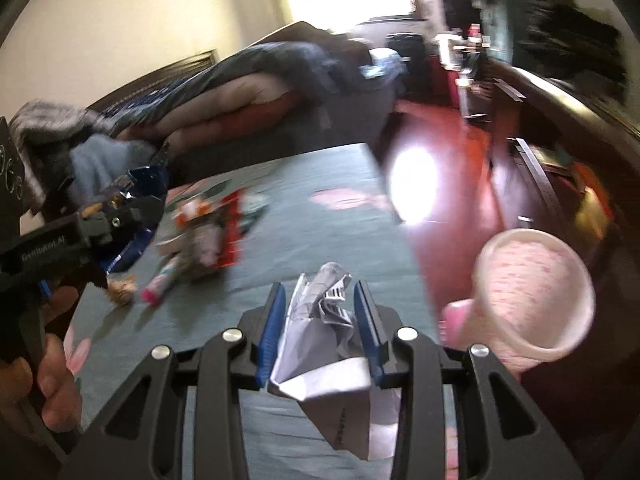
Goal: Collect trash
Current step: 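Carry both items over the pink basin and open both tools to drop them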
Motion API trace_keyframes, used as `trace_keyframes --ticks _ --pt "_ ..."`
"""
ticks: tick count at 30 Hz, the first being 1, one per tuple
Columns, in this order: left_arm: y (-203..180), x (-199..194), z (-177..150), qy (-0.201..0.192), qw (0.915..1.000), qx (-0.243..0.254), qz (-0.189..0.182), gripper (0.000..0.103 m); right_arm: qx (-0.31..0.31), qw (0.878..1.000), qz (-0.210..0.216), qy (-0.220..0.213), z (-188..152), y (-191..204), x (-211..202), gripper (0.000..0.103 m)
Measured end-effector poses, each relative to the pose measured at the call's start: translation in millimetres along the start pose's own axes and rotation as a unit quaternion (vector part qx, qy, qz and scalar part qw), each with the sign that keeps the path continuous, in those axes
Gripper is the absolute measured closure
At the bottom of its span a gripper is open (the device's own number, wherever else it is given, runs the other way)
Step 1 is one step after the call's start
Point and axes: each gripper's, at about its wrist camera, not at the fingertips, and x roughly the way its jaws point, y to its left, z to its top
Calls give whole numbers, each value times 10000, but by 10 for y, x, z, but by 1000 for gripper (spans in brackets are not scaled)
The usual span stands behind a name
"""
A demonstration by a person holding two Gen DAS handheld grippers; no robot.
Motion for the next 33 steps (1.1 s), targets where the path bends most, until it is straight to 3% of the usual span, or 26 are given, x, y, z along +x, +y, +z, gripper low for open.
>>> trace_keyframes --ticks 6,11,19,23,27,29,32,33 --pt "-783 662 14 503 9949 477 -734 92 601 9967 -527 -167 16 -897 -155 66" --pt "-1334 1281 -24 1027 9842 724 -1247 92 977 9919 -775 -237 53 -1520 -136 66" --pt "-1897 2166 -161 1669 9702 891 -1511 90 1322 9843 -1158 -142 33 -2293 245 66" --pt "-1972 2506 -239 1913 9643 803 -1643 68 1432 9826 -1179 -71 -34 -2535 450 66" --pt "-1952 2708 -292 2036 9619 673 -1695 54 1364 9815 -1341 -71 -73 -2640 639 61" --pt "-1953 2725 -292 1973 9637 611 -1690 38 1284 9807 -1473 -27 -79 -2680 713 57" --pt "-1902 2672 -256 1784 9653 469 -1846 20 1272 9799 -1539 -13 -76 -2725 791 46" --pt "-1895 2666 -244 1754 9650 432 -1902 18 1280 9799 -1532 -30 -82 -2728 792 42"
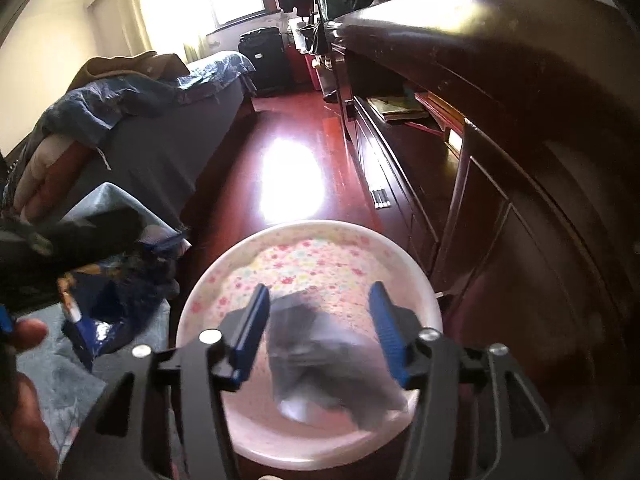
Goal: Collect trash
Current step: 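Carry both items over the pink basin and open both tools to drop them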
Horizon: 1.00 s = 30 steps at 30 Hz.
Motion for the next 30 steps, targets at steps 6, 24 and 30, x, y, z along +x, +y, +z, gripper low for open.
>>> trace_keyframes --ticks 6,24,30 --pt "-119 0 91 -167 9987 -13 -485 7 4 9999 -73 -81 -28 31 -87 37" --pt "-301 697 299 1394 9863 -92 879 4 62 9997 -238 71 -241 -6 -266 36" --pt "-279 717 307 1607 9826 25 933 4 143 9997 -173 112 -282 -10 -318 36"
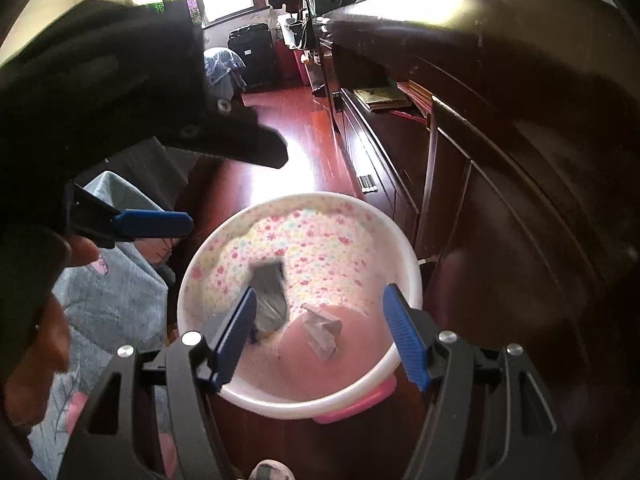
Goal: Collect trash
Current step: 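Carry both items over the pink basin and open both tools to drop them, then move both open tools back over the table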
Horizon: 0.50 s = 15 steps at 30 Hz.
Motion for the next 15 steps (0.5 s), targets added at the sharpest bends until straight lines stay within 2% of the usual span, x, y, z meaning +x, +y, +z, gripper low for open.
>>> trace_keyframes --ticks 1,3,4,7,10,12,15 --pt "56 -26 -21 27 9999 -86 -76 4 21 10000 10 -1 3 -11 -8 36" --pt "183 -159 -69 -135 9964 -405 -737 4 45 10000 56 -23 8 -8 -45 34" --pt "257 -276 -107 -277 9936 -526 -956 4 47 9999 81 -43 14 2 -71 32" --pt "365 -651 -213 -813 9872 -622 -1225 4 21 9999 106 -62 43 75 -127 31" --pt "482 -1106 -408 -1403 9824 -643 -1047 4 -77 9996 248 -84 73 246 -229 28" --pt "620 -1389 -562 -1795 9794 -632 -676 4 -190 9989 420 -123 95 412 -336 26" --pt "846 -1881 -880 -2380 9688 -677 -96 4 -451 9968 645 -166 124 739 -517 22"
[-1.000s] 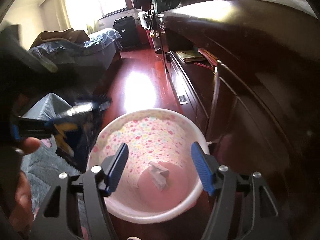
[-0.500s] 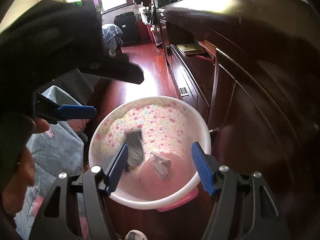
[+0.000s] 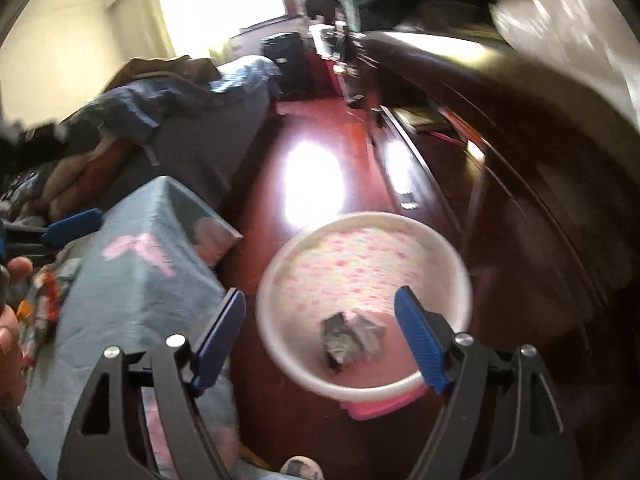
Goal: Collect trash
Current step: 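Move both open tools back over the table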
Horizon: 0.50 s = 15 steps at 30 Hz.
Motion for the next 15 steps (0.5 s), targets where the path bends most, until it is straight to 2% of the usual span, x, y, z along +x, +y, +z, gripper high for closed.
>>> trace_keyframes --ticks 3,6,9,12,13,15 --pt "324 -516 -117 -495 9971 -76 577 4 -275 9990 349 -42 42 396 -117 16" --pt "686 -981 -269 -802 9892 -243 1202 4 -548 9958 729 -54 54 831 -203 14" --pt "1082 -1363 -417 -878 9781 -414 1844 4 -859 9897 1141 -25 14 1267 -262 14" --pt "1432 -1614 -549 -969 9621 -628 2470 4 -1220 9819 1446 67 -78 1727 -263 13" --pt "1549 -1669 -582 -947 9587 -733 2580 4 -1304 9801 1493 94 -105 1841 -257 13" --pt "1663 -1668 -593 -827 9589 -845 2578 4 -1436 9769 1574 167 -151 2045 -230 13"
